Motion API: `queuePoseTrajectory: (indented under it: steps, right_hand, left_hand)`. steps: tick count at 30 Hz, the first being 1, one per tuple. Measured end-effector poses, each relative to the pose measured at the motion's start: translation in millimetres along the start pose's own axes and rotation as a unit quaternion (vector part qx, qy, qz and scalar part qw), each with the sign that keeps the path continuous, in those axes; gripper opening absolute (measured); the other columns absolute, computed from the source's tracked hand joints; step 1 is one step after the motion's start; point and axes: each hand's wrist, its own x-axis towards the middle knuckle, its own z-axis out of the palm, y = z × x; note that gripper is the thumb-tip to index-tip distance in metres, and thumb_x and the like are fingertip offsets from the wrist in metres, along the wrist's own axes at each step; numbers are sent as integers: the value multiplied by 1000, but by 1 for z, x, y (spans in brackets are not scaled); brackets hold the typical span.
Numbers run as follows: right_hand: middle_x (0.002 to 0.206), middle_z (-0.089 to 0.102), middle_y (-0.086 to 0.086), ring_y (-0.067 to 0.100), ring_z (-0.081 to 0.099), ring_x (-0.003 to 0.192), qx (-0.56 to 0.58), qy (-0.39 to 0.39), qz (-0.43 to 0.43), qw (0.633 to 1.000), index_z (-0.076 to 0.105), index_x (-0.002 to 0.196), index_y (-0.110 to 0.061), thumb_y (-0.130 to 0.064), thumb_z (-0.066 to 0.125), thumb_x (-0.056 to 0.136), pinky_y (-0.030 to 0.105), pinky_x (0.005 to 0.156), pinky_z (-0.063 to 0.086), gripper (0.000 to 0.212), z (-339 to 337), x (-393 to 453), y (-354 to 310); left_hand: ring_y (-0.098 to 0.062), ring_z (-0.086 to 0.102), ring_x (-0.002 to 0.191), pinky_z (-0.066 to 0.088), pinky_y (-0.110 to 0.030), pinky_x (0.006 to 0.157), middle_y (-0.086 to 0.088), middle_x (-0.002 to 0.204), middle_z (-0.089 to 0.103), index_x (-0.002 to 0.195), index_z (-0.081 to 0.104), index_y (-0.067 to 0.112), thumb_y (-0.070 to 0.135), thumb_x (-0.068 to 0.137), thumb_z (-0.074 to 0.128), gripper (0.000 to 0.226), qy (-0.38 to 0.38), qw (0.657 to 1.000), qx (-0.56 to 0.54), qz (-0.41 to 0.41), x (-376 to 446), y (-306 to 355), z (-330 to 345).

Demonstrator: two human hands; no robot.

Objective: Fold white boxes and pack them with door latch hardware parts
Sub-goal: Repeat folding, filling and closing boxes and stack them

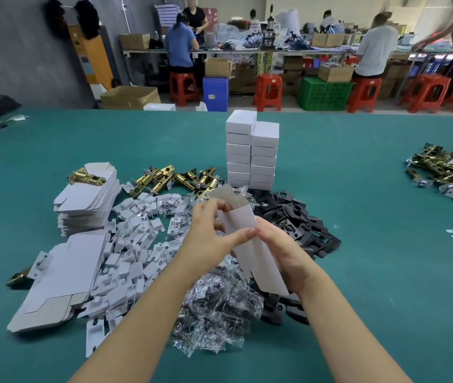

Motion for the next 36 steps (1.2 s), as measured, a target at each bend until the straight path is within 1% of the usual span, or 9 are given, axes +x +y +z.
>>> queuePoseTrajectory:
  steps: [6,12,15,19,21,23,27,32,36]
  right_hand:
    - [130,67,9,24,66,103,42,-37,-15,998,58,143,-33,-56,84,77,36,77,58,74,0,-2,-2]
    - [136,63,13,26,64,107,34,-50,-14,998,53,147,-31,-57,82,79,37,80,57,78,0,-2,-3]
    - [135,63,13,25,64,108,34,-51,-19,998,55,146,-31,-54,80,83,38,82,56,72,-2,0,-2]
    - [137,64,15,33,65,114,40,-22,-27,999,60,141,-26,-47,76,89,54,94,56,58,-4,2,4]
    - [133,68,17,35,69,113,72,22,-30,997,66,133,-22,-42,75,87,54,92,59,51,-3,3,6]
    - [129,70,18,34,72,107,104,62,-40,992,69,129,-19,-38,74,87,48,83,62,47,-2,3,7]
    - [127,72,16,34,72,107,81,110,-55,989,63,133,-14,-29,70,90,48,84,62,46,-1,4,12]
    - [118,76,11,32,73,107,14,152,-72,986,66,126,-15,-30,77,83,47,89,61,46,1,5,15]
    - [114,77,10,31,74,105,-15,160,-90,983,63,126,-14,-32,79,82,45,88,61,50,3,5,9]
  left_hand:
    - [2,67,86,51,-12,60,9,111,67,103,51,42,69,65,82,56,-14,1000,4,0,-5,8,-8]
    - [-3,69,90,61,-30,72,10,112,61,91,50,39,75,64,77,53,0,998,63,21,-8,14,-14]
    - [-2,69,90,60,-29,72,12,110,64,87,48,40,74,65,78,51,-16,997,72,14,-9,18,-18]
    - [0,68,95,58,-28,76,19,123,63,121,42,55,48,75,86,64,-1,1000,10,8,-10,18,-19]
    - [-4,69,105,58,-31,86,13,131,64,146,32,50,29,83,84,85,26,997,-71,-21,-10,14,-16]
    - [0,69,104,58,-23,81,11,126,70,152,36,39,19,89,79,78,35,988,-142,-54,-10,9,-14]
    - [-5,71,104,60,-28,89,13,111,77,124,63,34,7,96,67,39,-1,984,-170,-58,-12,-2,-10]
    - [-5,72,101,57,-28,86,13,105,78,108,66,43,3,99,61,42,12,989,-142,-35,-12,-3,-7]
    - [-7,72,101,60,-24,80,12,108,77,116,63,44,7,98,64,41,20,985,-166,-32,-10,-7,-8]
